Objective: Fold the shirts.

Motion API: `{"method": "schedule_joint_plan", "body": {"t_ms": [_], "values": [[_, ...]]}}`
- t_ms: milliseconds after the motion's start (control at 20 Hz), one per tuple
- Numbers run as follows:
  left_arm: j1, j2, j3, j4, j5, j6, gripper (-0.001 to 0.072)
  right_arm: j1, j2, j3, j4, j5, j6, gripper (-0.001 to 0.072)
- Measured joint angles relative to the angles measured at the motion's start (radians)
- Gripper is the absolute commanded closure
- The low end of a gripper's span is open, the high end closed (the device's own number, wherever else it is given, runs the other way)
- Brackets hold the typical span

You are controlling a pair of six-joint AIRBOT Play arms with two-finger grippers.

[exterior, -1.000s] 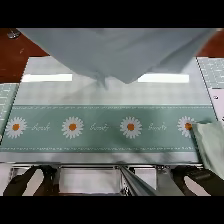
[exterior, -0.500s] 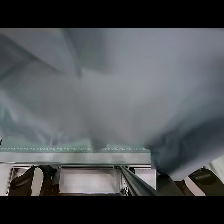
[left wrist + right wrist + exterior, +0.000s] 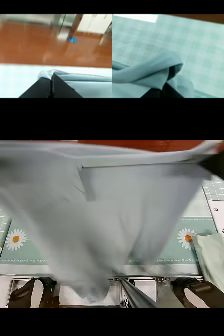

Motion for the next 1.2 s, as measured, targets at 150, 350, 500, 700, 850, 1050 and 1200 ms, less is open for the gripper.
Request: {"method": "schedule_joint_plan", "body": {"t_ms": [150,350,500,700,850,1050,1200], "values": [[-0.052,-0.117,-0.111,-0.006,0.096,0.033,0.0688,-0.001,-0.195,-0.022,0.045,-0.145,-0.011,0.0686],[-0.167,-0.324,-0.159,-0.006,0.263,0.059,0.0687,-0.001,-0.459,0.031,0.103,-0.333,-0.005,0.0686],[-0.249,-0.469,-0.171,-0.009,0.359,0.065,0.0628,-0.015,-0.64,0.127,0.151,-0.406,0.022,0.0678],[-0.325,-0.609,-0.176,-0.014,0.405,0.063,0.0004,-0.079,-0.796,0.209,0.36,-0.429,0.035,0.0087],[-0.288,-0.65,-0.167,-0.007,0.339,0.034,0.0006,-0.177,-0.814,0.23,0.47,-0.322,0.0,0.0088],[-0.117,-0.669,-0.212,0.113,0.086,-0.065,0.0006,-0.333,-0.713,0.156,0.313,-0.04,-0.045,0.0088],[-0.016,-0.673,-0.365,0.138,-0.049,-0.096,0.0007,-0.42,-0.54,-0.143,0.222,-0.045,-0.055,0.0088]]}}
